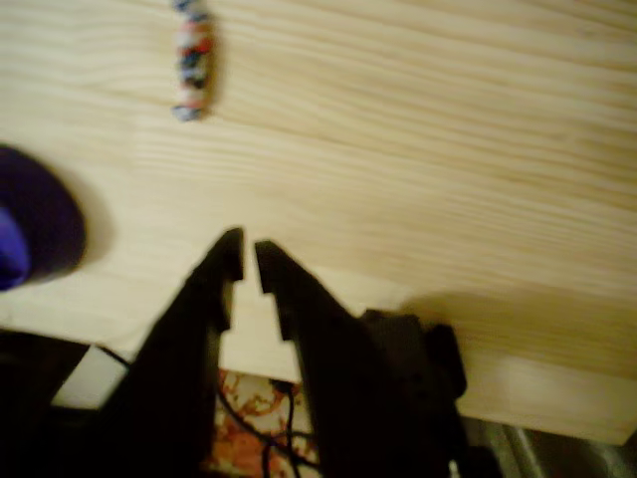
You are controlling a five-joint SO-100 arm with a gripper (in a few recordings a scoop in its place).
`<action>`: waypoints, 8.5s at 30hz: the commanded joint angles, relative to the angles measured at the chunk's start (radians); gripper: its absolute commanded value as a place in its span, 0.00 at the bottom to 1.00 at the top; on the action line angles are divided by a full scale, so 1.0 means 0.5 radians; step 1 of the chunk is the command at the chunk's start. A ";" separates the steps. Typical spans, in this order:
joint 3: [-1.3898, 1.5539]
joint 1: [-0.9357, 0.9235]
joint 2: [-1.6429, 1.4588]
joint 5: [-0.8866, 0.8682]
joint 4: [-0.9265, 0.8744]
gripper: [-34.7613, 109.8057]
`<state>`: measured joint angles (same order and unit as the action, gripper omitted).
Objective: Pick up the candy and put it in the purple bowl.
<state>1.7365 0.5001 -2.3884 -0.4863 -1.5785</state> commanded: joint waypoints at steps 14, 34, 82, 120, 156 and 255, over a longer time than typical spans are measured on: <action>-0.267 0.466 0.267 -0.383 -0.064 0.24; -0.258 0.592 0.856 -0.727 0.460 0.24; -0.264 0.472 1.819 -0.666 0.954 0.41; -0.236 0.580 1.856 -0.657 1.141 0.41; 0.061 0.436 1.792 -0.644 1.289 0.30; 0.196 1.565 0.034 0.288 1.350 0.28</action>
<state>1.9405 1.2548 -2.3761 -0.3421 -0.9403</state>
